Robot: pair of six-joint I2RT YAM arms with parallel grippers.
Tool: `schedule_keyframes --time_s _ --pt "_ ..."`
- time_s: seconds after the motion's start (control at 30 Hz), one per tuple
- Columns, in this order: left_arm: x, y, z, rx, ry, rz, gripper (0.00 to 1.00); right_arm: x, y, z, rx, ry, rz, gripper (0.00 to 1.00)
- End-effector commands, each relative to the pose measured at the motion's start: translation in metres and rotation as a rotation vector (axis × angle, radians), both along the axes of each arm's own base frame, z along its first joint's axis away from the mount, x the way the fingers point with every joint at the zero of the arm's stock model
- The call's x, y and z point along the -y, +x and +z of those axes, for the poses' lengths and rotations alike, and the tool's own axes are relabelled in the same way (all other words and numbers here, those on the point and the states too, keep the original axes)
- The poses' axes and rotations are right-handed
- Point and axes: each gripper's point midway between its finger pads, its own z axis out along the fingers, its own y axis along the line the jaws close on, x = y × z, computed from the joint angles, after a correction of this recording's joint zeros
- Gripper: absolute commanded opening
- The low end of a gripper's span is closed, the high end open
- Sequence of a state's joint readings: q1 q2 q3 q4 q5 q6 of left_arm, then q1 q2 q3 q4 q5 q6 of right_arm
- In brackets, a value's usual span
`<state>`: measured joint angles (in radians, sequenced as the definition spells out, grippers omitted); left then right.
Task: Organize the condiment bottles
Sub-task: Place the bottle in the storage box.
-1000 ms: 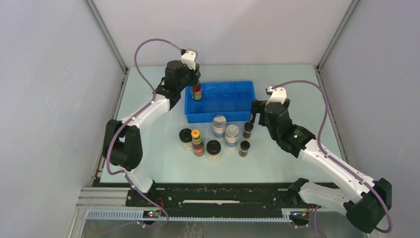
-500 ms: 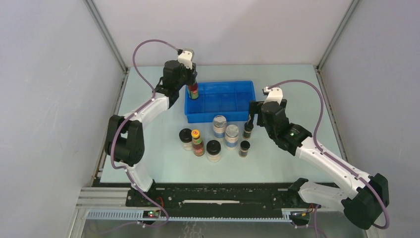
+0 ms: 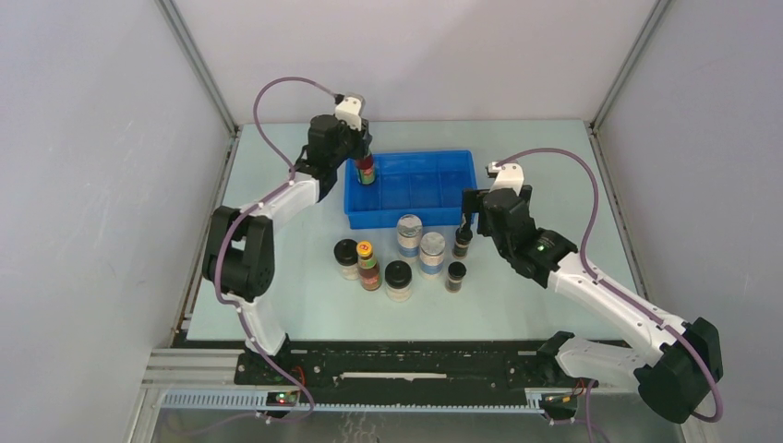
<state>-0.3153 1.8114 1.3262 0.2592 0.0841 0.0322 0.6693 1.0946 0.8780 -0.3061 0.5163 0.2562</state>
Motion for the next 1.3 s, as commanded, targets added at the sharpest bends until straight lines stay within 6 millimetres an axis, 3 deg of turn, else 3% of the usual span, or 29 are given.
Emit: schedule_keyframes --time_s 0.0,1.27 --pt "0.003 0.015 0.085 0.249 -0.098 -0.013 0.00 0.000 0.003 0.006 0.015 0.011 -0.008 0.99" --pt "-0.005 0.010 0.038 0.144 -0.071 0.026 0.00 -0.003 0.002 0.000 -0.001 0.006 -0.011 0.99"
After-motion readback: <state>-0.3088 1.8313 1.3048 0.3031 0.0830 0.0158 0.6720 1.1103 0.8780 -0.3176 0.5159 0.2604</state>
